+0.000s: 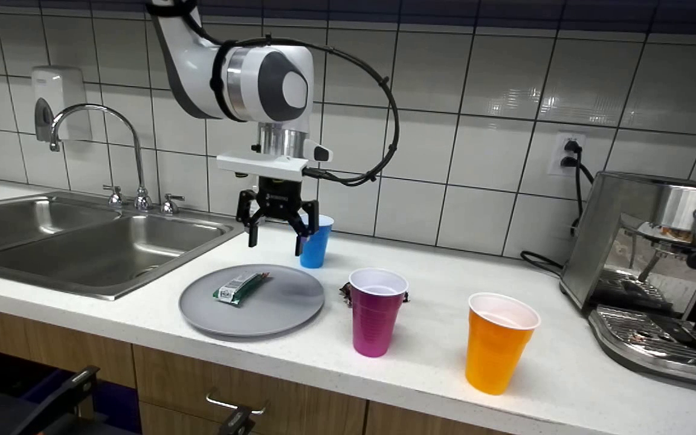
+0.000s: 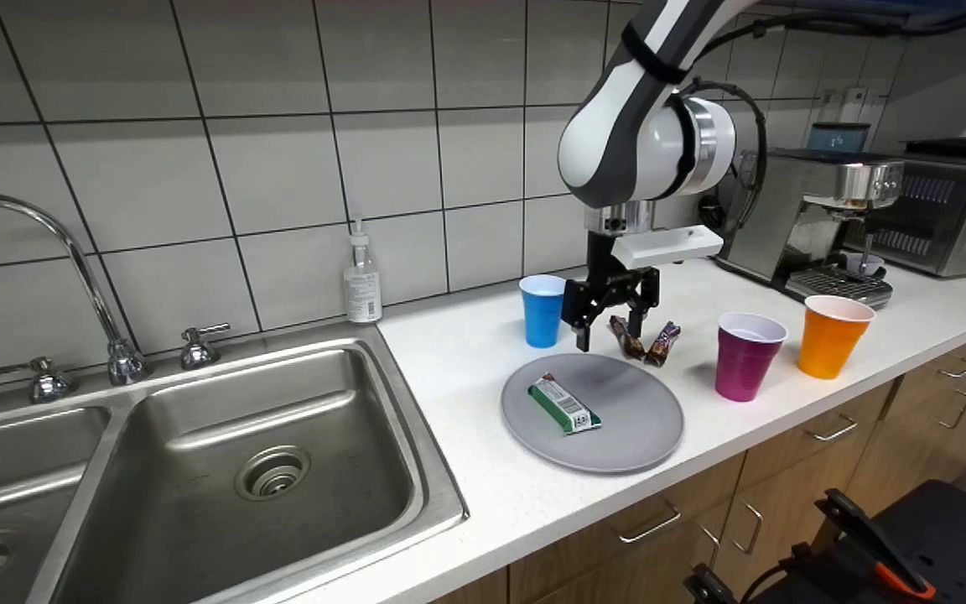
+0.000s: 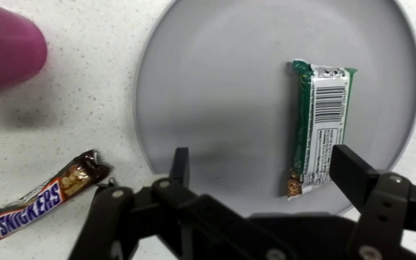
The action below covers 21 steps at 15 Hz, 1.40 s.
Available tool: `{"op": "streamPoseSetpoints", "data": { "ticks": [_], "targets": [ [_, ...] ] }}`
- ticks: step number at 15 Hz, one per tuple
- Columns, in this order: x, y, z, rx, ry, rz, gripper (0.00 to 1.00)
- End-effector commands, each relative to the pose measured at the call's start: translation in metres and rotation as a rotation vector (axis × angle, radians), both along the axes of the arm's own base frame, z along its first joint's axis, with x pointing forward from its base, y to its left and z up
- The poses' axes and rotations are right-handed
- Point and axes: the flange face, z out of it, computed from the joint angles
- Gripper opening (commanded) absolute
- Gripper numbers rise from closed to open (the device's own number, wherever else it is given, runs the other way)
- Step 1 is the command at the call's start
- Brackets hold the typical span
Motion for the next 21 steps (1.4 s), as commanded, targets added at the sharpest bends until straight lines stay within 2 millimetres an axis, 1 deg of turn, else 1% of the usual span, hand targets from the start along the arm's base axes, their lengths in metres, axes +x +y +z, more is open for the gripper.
{"op": "streamPoseSetpoints", "data": {
  "ticks": [1, 5, 8, 15, 21],
  "targets": [
    [-0.013, 0.027, 0.004, 0.015, -0.001, 0.056, 1.0],
    [-0.014, 0.05, -0.005, 0.011, 0.015, 0.093, 1.0],
    [-0.013, 0.06, -0.011, 0.005, 0.023, 0.102, 1.0],
    [-0.007, 0.069, -0.034, -0.006, 0.035, 0.094, 1.0],
    [0.005, 0.076, -0.056, -0.028, 0.018, 0.089, 1.0]
  ]
}}
